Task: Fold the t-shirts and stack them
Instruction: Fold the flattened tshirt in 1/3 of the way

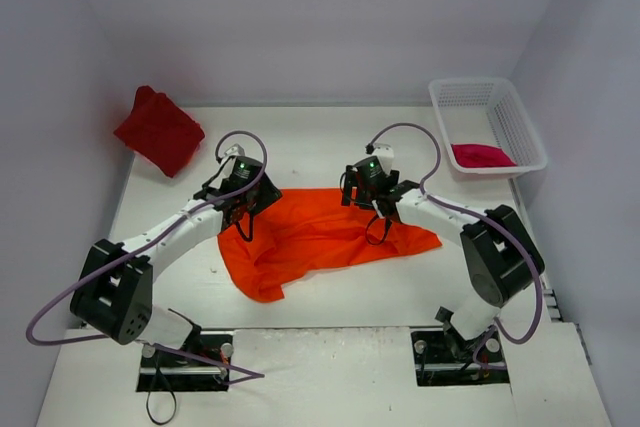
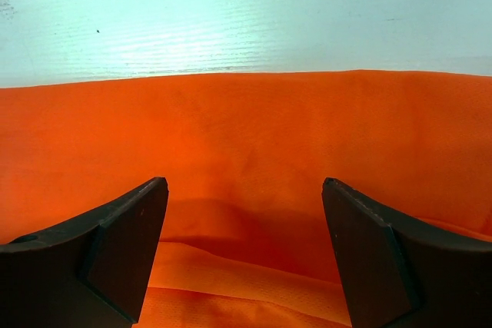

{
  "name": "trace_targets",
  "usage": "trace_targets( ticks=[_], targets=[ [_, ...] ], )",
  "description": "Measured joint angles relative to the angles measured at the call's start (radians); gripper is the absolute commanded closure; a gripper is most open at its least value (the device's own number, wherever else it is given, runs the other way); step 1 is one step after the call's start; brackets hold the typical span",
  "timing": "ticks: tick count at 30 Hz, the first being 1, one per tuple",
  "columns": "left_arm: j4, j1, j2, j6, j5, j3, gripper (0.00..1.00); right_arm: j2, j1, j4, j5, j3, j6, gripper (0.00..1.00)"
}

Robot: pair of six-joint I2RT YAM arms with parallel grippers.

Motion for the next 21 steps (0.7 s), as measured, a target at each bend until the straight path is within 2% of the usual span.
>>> trace_targets(
  ticks=[21],
  targets=[
    [-0.019, 0.0, -0.032, -0.022, 0.026, -0.048, 0.6, 0.031, -0.003, 0.018, -0.03, -0.033, 0.12, 0.26]
  ],
)
